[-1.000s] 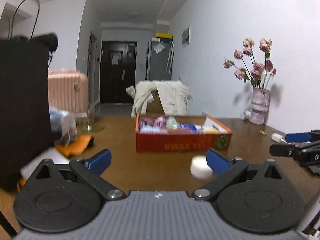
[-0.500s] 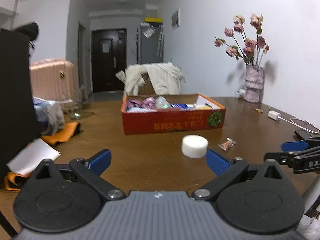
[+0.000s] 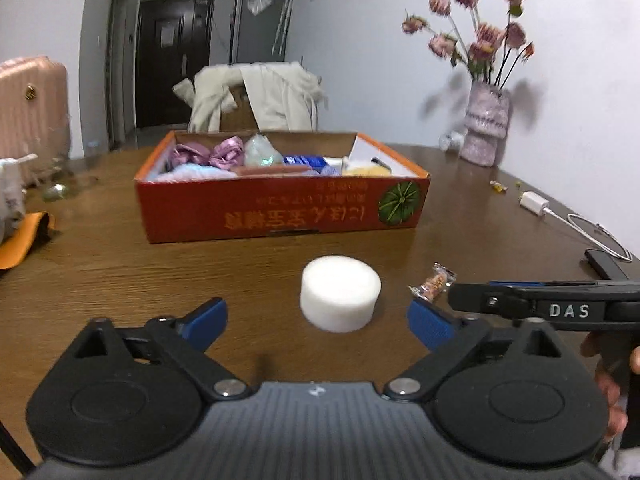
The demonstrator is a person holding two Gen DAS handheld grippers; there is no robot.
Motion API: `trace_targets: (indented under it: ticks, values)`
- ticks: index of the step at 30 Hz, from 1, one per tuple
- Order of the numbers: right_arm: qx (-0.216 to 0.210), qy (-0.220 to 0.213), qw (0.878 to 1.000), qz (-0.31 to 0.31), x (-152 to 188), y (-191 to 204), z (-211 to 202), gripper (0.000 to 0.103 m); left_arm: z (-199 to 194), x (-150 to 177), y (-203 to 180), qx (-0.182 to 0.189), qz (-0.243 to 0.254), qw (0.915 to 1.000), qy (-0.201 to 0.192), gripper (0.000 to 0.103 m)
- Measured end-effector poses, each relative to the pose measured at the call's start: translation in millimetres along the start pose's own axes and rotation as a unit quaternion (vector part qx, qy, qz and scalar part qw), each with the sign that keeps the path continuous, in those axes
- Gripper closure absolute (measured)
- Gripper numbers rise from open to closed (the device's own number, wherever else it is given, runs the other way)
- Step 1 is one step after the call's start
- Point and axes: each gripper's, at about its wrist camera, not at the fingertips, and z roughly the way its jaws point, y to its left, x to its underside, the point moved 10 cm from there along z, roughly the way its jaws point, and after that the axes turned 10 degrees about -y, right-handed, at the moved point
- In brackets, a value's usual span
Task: Organize soft objects
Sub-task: 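Close the left tool on the white round sponge while the right tool grasps the snack wrapper, then carry the sponge and wrapper into the orange box and open both tools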
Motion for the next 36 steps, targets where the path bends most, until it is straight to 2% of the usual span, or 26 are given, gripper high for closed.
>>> trace_targets:
  ticks: [2,4,6,8,11,15,17,20,25,36]
  values:
    - [0.005,0.002,1.0,0.001,-3.1,-2.2,13.2,0.054,16.3,-0.3,-4.0,0.013,0.005,0.9999,0.004,0.012]
    - [0.011,0.004,1.0,0.003,-6.5,-4.8,24.6,0.054,31.5,2.0,-5.7,0.017,0.005,0.9997,0.015,0.024]
    - [0.015,0.005,1.0,0.007,-8.3,-5.9,33.6,0.055,44.2,4.5,-8.3,0.03,0.004,0.9993,0.023,0.026]
    - [0.024,0.008,1.0,0.003,-9.2,-6.9,43.3,0.056,53.7,7.0,-7.7,0.026,0.003,0.9992,0.03,0.031]
    - [0.045,0.012,0.999,-0.023,-7.6,-8.0,51.7,0.059,61.5,7.3,-7.7,0.029,0.0,0.9991,0.031,0.044]
    - [0.062,0.015,0.996,-0.063,-3.6,-5.1,54.1,0.07,63.8,7.3,-7.6,0.032,-0.001,0.9991,0.028,0.047]
    - [0.062,0.021,0.995,-0.075,0.1,-1.9,54.3,0.084,62.9,7.6,-7.6,0.032,-0.001,0.9991,0.027,0.048]
    - [0.064,0.021,0.994,-0.089,2.6,2.0,53.2,0.087,60.1,6.5,-6.9,0.028,-0.003,0.9992,0.028,0.049]
    - [0.055,0.009,0.995,-0.082,0.1,7.3,38.3,0.087,42.1,0.8,-6.1,0.029,-0.01,0.9993,0.019,0.05]
    - [0.031,-0.036,0.995,-0.089,-12.7,29.7,-40.1,0.087,-52.4,-25.3,-15.5,0.03,-0.004,0.9986,-0.044,0.05]
